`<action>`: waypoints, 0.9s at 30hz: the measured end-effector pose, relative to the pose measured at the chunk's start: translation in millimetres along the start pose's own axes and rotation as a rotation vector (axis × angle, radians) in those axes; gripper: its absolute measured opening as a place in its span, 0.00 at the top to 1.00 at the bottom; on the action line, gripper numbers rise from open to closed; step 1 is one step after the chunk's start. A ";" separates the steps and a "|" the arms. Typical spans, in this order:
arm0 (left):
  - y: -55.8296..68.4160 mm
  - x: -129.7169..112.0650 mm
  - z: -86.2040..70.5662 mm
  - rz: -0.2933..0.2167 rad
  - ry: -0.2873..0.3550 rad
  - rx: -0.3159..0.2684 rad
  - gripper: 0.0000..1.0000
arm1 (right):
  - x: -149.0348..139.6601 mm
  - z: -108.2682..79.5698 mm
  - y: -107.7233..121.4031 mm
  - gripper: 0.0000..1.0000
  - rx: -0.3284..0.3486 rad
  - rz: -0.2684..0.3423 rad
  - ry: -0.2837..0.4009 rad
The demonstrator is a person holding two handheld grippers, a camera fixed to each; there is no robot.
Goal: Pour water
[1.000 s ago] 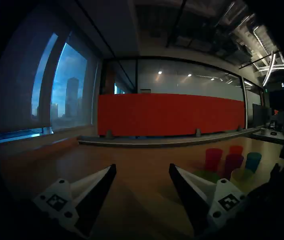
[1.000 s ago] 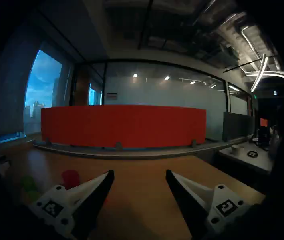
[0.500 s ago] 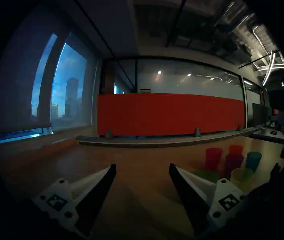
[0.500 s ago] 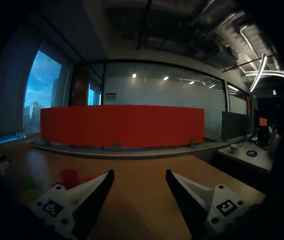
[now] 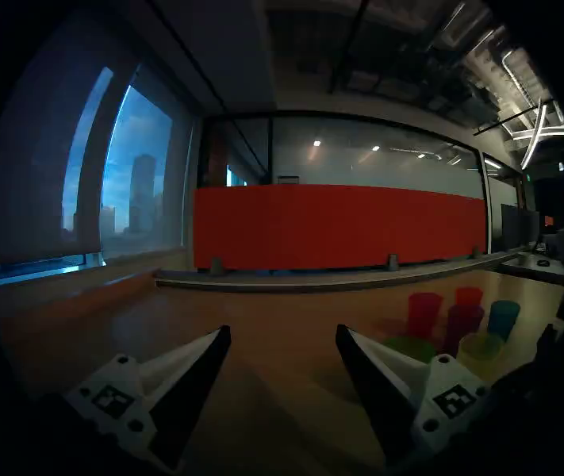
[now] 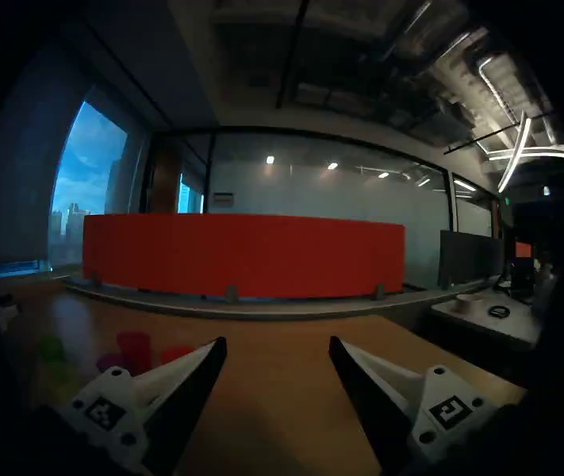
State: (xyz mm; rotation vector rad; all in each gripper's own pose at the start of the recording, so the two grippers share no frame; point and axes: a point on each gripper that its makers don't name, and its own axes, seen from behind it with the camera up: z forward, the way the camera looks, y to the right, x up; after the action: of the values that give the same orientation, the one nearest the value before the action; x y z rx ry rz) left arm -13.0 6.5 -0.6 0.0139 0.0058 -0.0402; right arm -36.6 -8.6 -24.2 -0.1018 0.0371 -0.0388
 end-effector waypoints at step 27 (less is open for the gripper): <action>-0.1 0.5 -0.8 0.000 0.000 0.000 0.02 | -44.3 17.2 -7.4 0.00 0.069 0.067 0.016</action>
State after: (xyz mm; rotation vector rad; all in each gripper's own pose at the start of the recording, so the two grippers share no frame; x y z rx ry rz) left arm -12.5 6.4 -1.4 0.0141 0.0059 -0.0400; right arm -80.5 -12.4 -4.8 -0.0317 0.0547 0.0259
